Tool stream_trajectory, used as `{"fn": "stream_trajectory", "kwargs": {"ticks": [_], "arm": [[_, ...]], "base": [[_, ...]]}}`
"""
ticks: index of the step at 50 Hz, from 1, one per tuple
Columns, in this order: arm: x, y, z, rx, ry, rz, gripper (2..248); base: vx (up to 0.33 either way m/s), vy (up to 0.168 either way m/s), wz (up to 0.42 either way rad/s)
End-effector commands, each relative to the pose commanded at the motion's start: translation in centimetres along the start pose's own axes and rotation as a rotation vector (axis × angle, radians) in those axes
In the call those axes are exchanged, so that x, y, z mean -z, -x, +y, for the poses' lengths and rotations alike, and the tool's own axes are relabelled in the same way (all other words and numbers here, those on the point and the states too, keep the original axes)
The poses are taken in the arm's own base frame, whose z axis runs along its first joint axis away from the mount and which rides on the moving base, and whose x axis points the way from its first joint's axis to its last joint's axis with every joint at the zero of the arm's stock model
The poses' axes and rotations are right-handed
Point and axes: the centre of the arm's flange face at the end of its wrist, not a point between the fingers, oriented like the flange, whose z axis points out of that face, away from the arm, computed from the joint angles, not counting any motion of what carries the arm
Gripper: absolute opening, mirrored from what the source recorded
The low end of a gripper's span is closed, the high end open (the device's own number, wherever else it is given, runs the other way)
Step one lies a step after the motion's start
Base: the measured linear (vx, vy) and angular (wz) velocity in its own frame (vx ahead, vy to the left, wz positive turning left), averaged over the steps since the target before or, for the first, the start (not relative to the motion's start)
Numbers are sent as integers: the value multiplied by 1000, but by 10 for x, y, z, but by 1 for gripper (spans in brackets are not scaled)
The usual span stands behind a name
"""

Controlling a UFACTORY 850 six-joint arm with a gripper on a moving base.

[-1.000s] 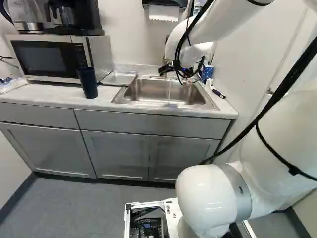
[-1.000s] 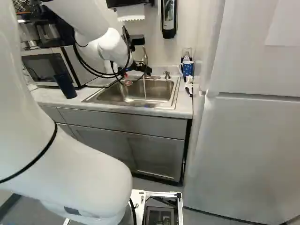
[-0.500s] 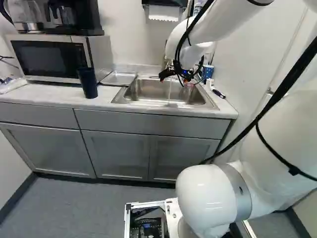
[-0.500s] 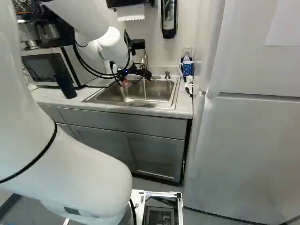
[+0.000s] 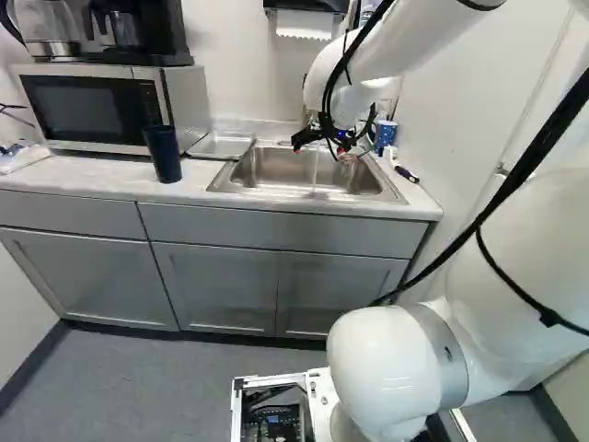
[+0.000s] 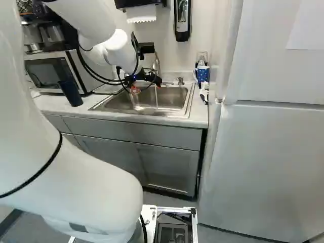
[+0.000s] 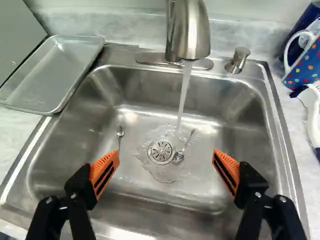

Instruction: Rinse the cup and place it in the tray

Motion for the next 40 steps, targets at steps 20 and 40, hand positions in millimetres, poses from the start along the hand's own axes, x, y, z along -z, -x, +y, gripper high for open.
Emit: {"fn": "stream_trajectory", "kwargs": {"ticks": [20, 40], "arm": [[-1, -1, -31, 48, -51, -1, 247], [-3, -3, -62, 96, -103, -2, 247]], "base": [[0, 0, 0], [0, 0, 0]]}}
